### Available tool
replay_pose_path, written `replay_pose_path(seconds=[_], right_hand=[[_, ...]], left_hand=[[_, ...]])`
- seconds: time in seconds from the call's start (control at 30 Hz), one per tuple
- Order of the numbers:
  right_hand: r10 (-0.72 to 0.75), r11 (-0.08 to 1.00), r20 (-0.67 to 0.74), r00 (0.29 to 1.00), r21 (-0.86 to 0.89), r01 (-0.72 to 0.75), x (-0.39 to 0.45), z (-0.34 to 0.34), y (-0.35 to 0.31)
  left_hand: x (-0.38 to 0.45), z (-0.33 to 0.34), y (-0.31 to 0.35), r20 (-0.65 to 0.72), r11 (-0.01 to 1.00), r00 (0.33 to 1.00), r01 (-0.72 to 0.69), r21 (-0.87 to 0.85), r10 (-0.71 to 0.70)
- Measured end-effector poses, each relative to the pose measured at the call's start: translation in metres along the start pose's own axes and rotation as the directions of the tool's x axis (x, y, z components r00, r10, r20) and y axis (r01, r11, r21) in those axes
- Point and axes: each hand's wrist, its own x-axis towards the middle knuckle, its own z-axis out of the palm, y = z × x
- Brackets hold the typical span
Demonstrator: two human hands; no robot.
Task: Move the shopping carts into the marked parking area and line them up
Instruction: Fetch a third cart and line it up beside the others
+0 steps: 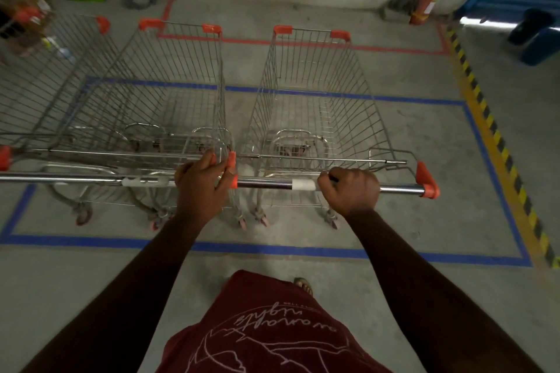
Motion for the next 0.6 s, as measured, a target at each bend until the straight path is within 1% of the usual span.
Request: replay_pose_path(seconds=[0.07,0.27,0.4,0.6], right_hand=[[-0.013,1.000,-0.005,1.000,0.001,0.013,0.001,-0.002,-0.001],[-0.019,1.000,-0.015,1.000,-0.022,0.019,0.000,0.001,-0.007],[-0.029,0.999,-0.043,0.999,-0.035,0.028,-0.002,0.000,-0.006],[-0.048,0.999,-0.056,0.997,-0.019,0.047,-0.003,-0.003,-0.007]], left_hand=[[0.002,-0.001,0.001,-0.011,1.000,1.000,0.007,-0.010,-0.007],[0.003,0.009,-0.009,0.029,1.000,0.999,0.017,0.000,-0.017],[0.005,0.015,-0.010,-0.022,1.000,1.000,0.011,-0.003,-0.011],[0.004,0.017,-0.013,-0.037,1.000,0.999,-0.004,-0.028,0.003]])
